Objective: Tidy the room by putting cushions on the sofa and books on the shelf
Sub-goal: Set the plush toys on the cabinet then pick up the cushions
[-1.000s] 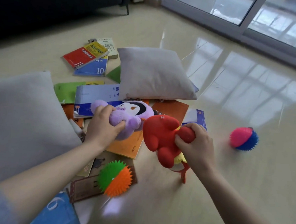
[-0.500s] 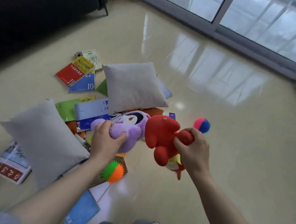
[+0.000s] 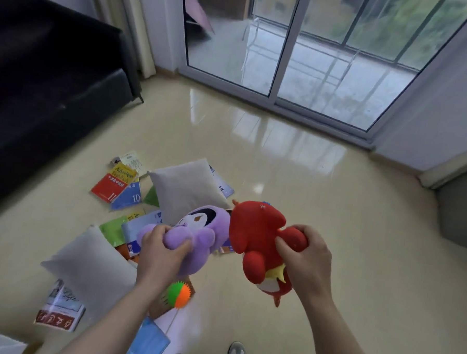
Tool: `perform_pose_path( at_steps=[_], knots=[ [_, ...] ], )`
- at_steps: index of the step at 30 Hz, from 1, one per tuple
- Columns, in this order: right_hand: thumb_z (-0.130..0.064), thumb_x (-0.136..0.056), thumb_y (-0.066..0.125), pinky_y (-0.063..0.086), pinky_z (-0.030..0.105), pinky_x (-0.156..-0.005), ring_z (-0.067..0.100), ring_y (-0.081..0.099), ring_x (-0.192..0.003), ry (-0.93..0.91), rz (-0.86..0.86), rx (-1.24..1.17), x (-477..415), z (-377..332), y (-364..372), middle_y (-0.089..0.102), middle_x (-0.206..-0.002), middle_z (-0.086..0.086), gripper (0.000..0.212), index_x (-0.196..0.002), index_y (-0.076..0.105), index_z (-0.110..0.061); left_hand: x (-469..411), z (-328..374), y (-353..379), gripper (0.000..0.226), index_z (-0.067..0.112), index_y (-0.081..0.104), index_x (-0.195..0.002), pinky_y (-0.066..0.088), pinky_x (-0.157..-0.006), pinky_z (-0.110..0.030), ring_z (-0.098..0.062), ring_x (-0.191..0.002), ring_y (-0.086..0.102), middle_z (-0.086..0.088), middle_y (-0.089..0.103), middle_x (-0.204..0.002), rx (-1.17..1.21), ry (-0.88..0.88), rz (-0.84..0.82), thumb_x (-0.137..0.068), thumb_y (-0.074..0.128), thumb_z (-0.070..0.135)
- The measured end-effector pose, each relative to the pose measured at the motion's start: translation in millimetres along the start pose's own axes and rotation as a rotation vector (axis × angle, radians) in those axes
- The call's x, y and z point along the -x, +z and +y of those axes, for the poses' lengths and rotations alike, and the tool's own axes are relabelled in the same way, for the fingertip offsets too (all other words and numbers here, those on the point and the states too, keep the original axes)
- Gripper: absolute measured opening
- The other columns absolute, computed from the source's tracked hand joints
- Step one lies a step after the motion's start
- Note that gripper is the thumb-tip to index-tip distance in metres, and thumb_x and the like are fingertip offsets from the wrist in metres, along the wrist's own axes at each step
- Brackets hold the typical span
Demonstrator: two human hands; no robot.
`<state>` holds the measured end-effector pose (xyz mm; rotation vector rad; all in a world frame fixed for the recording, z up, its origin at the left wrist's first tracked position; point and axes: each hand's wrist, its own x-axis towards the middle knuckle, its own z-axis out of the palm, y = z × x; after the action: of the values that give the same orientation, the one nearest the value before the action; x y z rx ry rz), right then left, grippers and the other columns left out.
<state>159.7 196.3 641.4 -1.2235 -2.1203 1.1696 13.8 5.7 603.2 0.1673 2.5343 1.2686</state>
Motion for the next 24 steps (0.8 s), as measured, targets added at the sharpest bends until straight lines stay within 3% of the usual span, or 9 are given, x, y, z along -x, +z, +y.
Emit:
perform_pose_path(
  at_steps=[6,10,17,24],
  knots=[
    [-0.02,-0.075,0.073,0.045,0.022,-0.063,0.008,0.061,-0.079,0.06,0.113,-0.076,27.1,-39.7,-84.9,0.065,-0.084,-0.007,0.015,-0.081,0.061,-0.028,43.9,87.9,-21.1,0.024,0.015,0.053,-0.086,0.031,-0.052,-0.021,-0.005,-0.068,0.048,0.005,0.053,-0.078,0.032,0.074,-0.007,-0.077,0.073,0.024],
    [-0.021,-0.076,0.074,0.047,0.023,-0.064,0.009,0.061,-0.08,0.09,0.192,-0.105,37.4,-35.9,-139.6,0.065,-0.084,-0.007,0.014,-0.082,0.062,-0.027,67.6,134.3,-11.3,0.033,0.016,0.051,-0.079,0.032,-0.051,-0.025,-0.008,-0.066,0.048,0.0,0.055,-0.077,0.078,0.127,-0.077,-0.07,0.075,0.037],
    [-0.024,-0.08,0.073,0.043,0.02,-0.061,0.007,0.057,-0.08,0.102,0.374,-0.12,37.0,3.0,-261.3,0.062,-0.086,-0.01,0.016,-0.088,0.059,-0.026,123.0,219.0,64.2,0.04,0.021,0.054,-0.079,0.039,-0.057,-0.026,-0.009,-0.069,0.054,0.005,0.061,-0.074,0.198,0.258,-0.171,-0.053,0.062,0.051],
    [-0.024,-0.078,0.075,0.045,0.024,-0.064,0.013,0.061,-0.082,0.131,0.596,-0.116,49.7,53.6,-378.6,0.065,-0.086,-0.006,0.018,-0.09,0.063,-0.022,193.3,295.4,150.5,0.038,0.023,0.055,-0.089,0.045,-0.061,-0.028,-0.008,-0.077,0.057,0.009,0.061,-0.085,0.239,0.384,-0.301,-0.059,0.062,0.046]
  ],
)
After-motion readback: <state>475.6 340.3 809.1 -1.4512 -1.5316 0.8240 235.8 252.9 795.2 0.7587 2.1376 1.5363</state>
